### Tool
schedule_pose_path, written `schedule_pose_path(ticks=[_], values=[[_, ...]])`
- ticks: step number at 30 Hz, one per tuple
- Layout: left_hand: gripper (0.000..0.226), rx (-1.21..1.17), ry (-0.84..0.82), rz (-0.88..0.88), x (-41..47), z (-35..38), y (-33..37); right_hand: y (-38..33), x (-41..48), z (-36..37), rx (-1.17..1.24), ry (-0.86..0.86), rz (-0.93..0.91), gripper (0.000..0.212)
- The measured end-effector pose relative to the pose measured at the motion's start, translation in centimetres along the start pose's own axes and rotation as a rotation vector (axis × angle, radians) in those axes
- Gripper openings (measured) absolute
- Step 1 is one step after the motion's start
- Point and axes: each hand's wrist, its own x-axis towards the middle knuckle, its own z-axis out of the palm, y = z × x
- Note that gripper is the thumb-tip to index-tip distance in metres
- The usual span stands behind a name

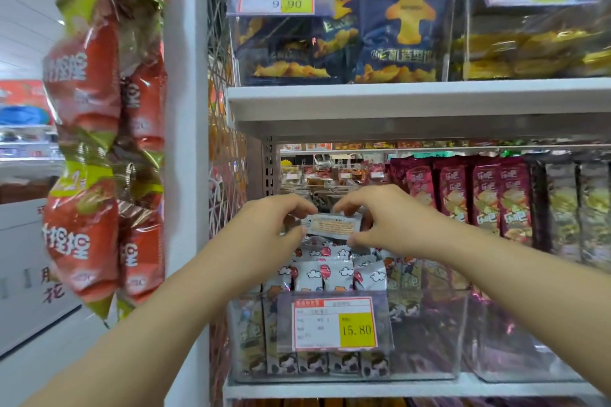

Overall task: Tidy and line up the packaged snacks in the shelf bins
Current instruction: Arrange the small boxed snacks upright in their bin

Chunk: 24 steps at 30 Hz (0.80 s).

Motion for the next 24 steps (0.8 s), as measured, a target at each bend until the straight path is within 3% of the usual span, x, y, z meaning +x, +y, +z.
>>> schedule_pose_path(ticks=[4, 8, 12, 16, 21, 24], values=[[0.035, 0.023, -0.005, -0.021, 1.1, 0.3, -0.2, 0.1, 0.2, -0.6, 0.04, 0.141, -0.006, 0.023], [0.045, 0.084, -0.094, -0.022, 2.6, 0.8, -0.2, 0.9, -0.5, -1.6, 0.132, 0.236, 0.013, 0.016], [0.054, 0.163, -0.257, 0.04, 4.4, 1.2, 0.7, 1.9, -1.1, -1.4, 0.05, 0.202, 0.017, 0.02], [0.063, 0.188, -0.354, 0.035, 5.4, 1.8, 0.9, 2.3, -1.0, -1.5, -0.081, 0.031, 0.062, 0.036], [0.041, 0.202, -0.194, 0.055, 5.5, 2.1, 0.5, 1.5, -0.1, -0.8, -0.11, -0.08, -0.017, 0.05], [0.015, 0.098, -0.011, 0.058, 4.9, 1.5, 0.0, 1.3, 0.2, -0.4, -0.107, -0.078, -0.001, 0.037]])
